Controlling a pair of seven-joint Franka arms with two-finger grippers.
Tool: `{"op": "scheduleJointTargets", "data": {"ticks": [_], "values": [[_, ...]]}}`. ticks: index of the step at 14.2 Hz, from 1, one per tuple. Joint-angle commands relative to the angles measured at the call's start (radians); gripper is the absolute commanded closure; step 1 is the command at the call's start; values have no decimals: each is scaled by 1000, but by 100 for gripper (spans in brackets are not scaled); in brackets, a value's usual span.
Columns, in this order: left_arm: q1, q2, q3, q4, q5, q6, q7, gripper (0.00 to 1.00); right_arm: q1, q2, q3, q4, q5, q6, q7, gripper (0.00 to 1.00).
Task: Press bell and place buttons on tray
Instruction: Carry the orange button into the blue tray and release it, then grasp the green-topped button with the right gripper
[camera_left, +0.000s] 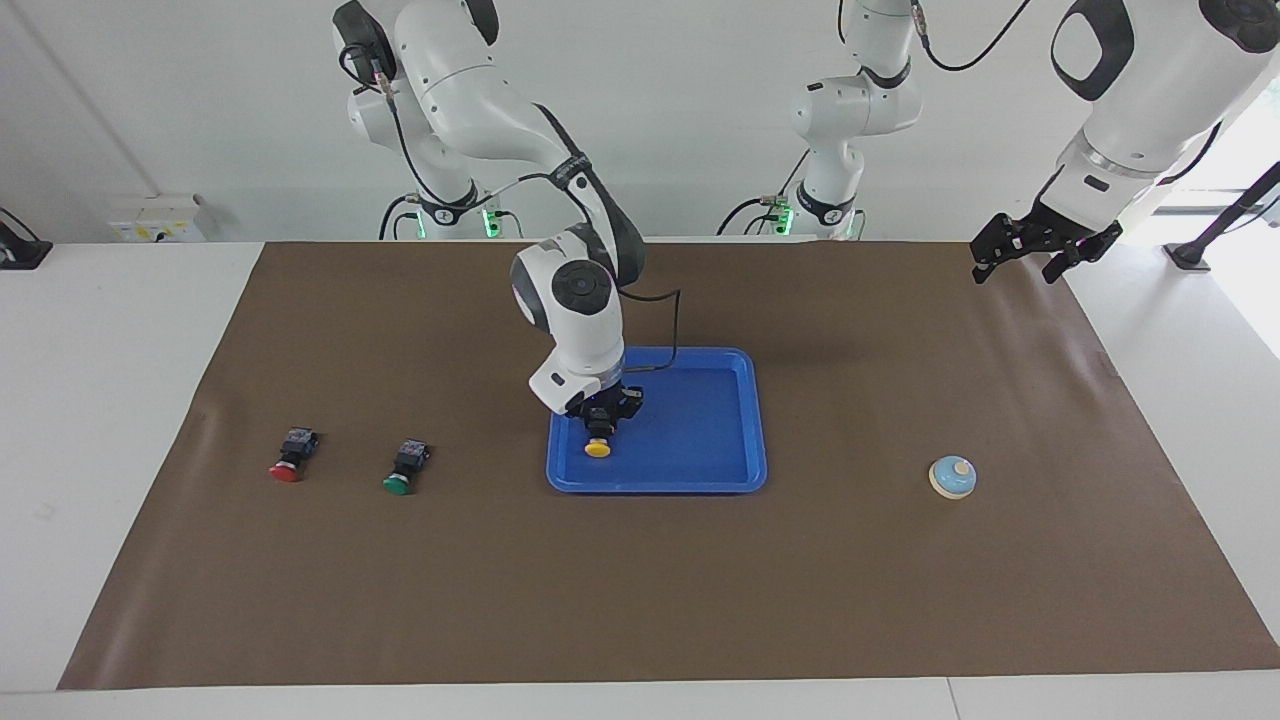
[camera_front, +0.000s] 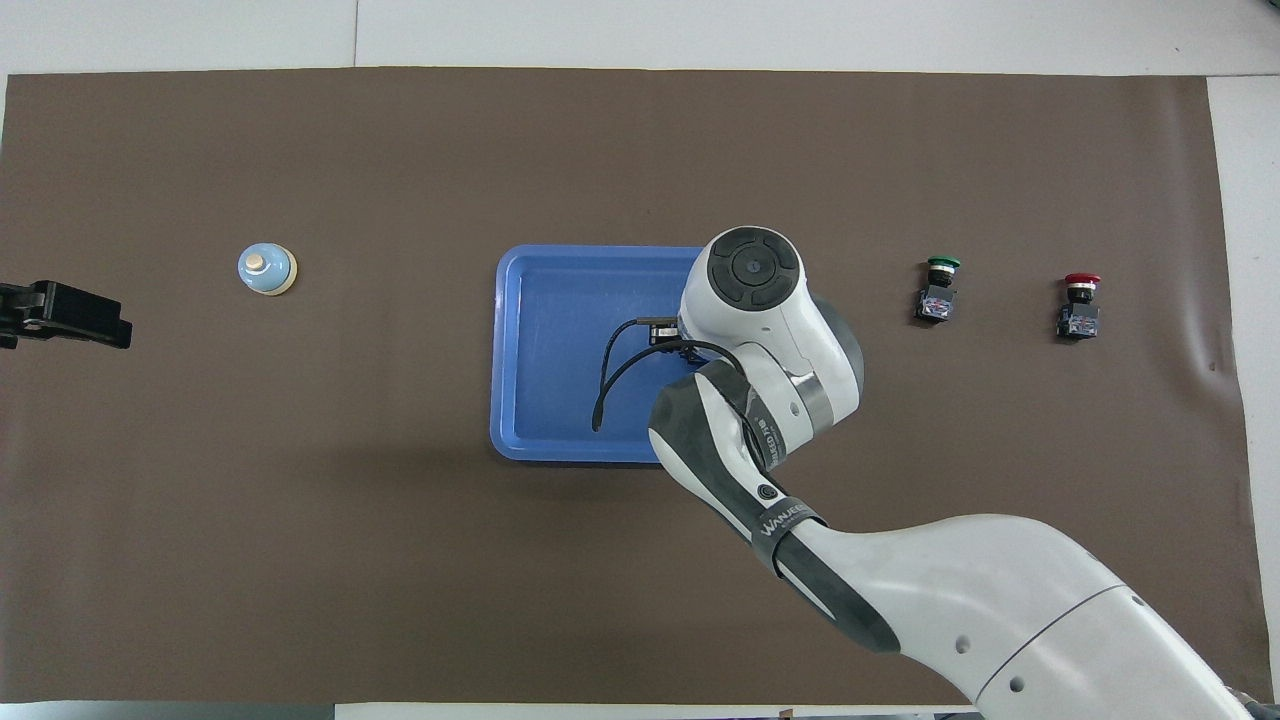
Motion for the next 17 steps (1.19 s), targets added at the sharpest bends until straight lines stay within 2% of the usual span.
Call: {"op": "scheduleJointTargets", "data": {"ticks": [1, 4, 8, 13, 17], "values": [[3, -7, 2, 9, -5, -13, 4, 0, -8, -28, -4, 44, 9, -88, 22, 0], [3, -5, 2, 9, -5, -13, 4, 0, -65, -58, -34, 172, 6, -249, 20, 0], [3, -5, 2, 9, -5, -13, 4, 0, -233, -107, -58, 187, -6, -268, -17, 0], [3, -5, 2, 9, -5, -13, 4, 0, -398, -113, -59, 103, -26, -231, -190, 0], [3, -7, 2, 9, -5, -13, 4, 0, -421, -104, -59, -21, -26, -78, -198, 0]]}}
